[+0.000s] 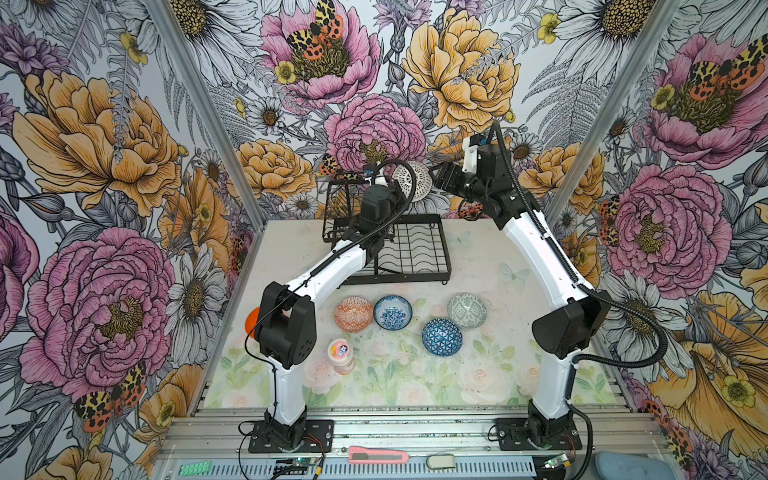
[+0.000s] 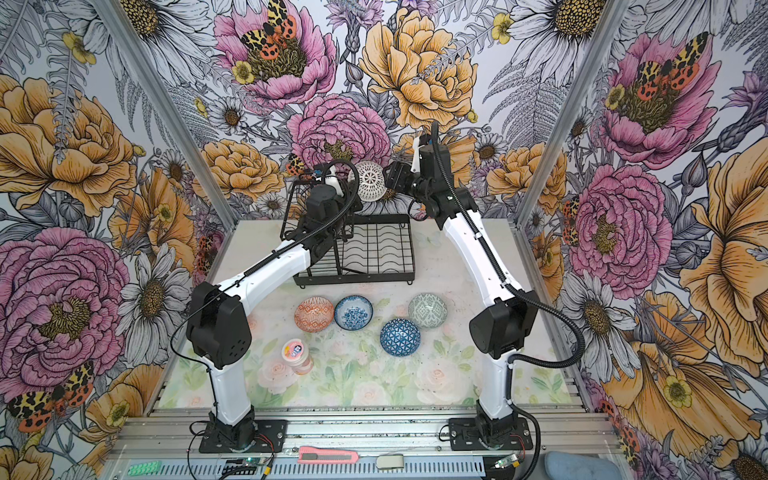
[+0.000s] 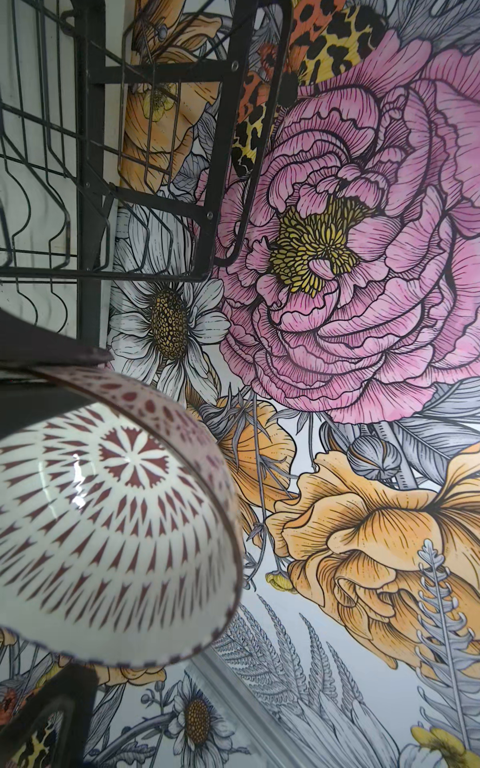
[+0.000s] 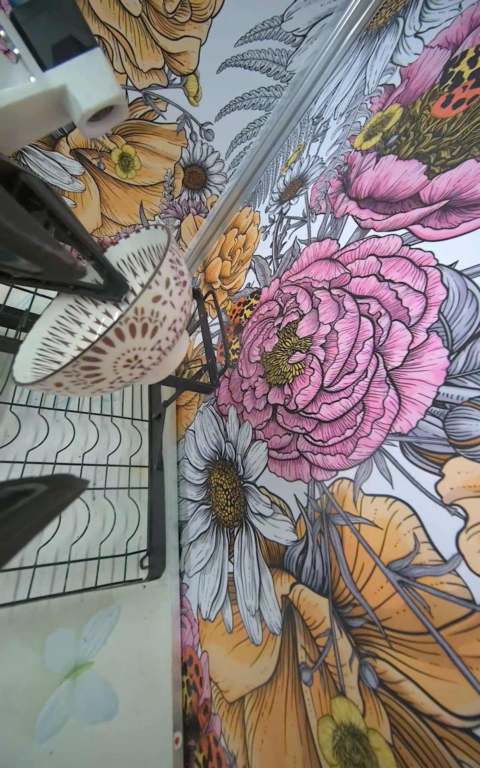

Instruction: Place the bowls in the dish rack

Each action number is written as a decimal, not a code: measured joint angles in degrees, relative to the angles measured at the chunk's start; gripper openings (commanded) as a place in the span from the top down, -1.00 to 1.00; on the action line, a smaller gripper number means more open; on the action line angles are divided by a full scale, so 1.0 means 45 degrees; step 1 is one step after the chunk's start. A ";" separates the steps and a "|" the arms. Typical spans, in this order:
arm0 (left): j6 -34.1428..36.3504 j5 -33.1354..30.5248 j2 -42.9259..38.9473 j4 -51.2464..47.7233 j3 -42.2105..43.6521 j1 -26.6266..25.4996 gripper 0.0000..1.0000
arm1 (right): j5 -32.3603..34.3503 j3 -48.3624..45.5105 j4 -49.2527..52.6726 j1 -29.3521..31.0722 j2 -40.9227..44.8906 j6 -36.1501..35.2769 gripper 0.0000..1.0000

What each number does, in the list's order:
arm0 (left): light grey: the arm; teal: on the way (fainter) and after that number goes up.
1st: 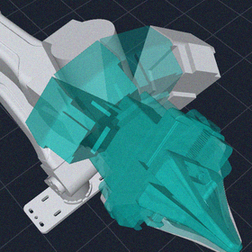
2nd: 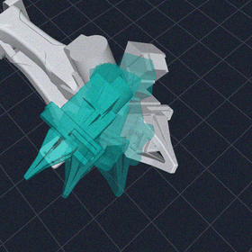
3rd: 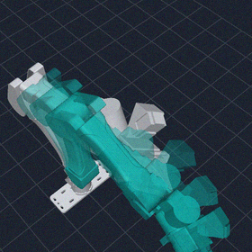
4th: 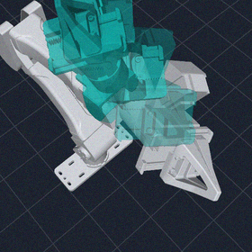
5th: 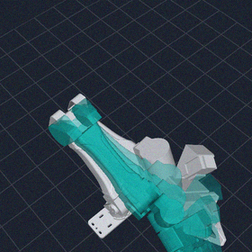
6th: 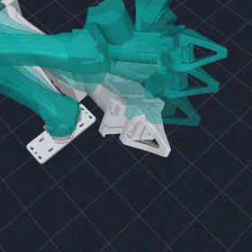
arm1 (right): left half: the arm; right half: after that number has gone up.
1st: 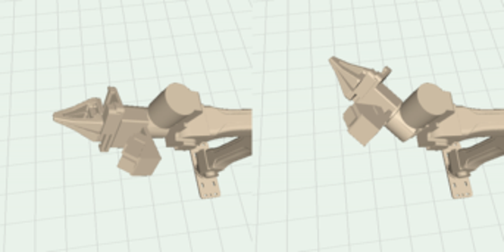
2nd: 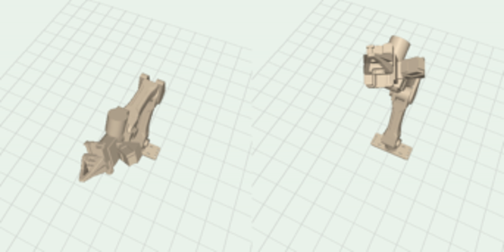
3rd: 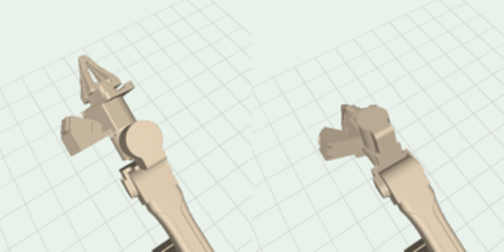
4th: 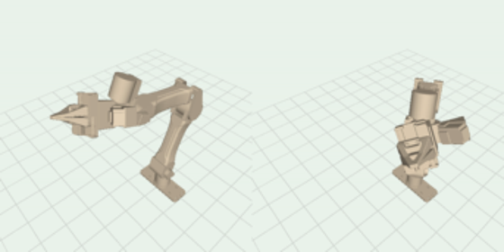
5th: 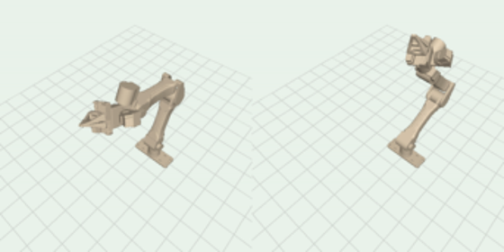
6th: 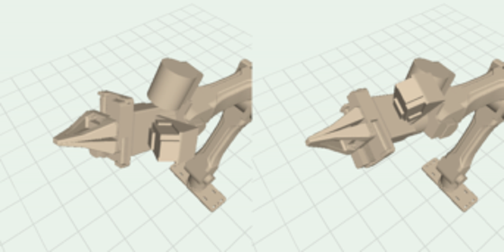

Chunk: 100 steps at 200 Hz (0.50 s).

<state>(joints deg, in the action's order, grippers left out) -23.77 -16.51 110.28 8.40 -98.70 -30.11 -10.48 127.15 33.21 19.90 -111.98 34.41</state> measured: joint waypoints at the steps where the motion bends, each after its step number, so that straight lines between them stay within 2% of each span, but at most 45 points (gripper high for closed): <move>1: 0.0000 0.0000 0.0000 -0.0005 -0.0005 0.0000 1.00 | 0.0000 0.0000 0.0000 0.0000 0.0000 0.0000 -0.40; 39: 0.0000 0.0005 0.0024 -0.0015 -0.0593 -0.0034 1.00 | -0.0073 -0.0083 0.0000 0.0083 0.0049 -0.0165 -0.27; 61: -0.0005 0.0029 0.0024 0.0015 -0.0918 -0.0068 1.00 | 0.0034 -0.0131 -0.0005 0.0121 0.0049 -0.0296 -0.09; 100: -0.0010 0.0117 0.0024 -0.0141 -0.0981 -0.0248 1.00 | 0.0272 -0.0126 -0.0005 0.0126 0.0049 -0.0559 0.05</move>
<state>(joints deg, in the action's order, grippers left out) -23.81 -15.99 110.39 7.77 -103.11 -31.22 -9.26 126.58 33.19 20.47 -111.77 31.90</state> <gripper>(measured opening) 0.095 0.504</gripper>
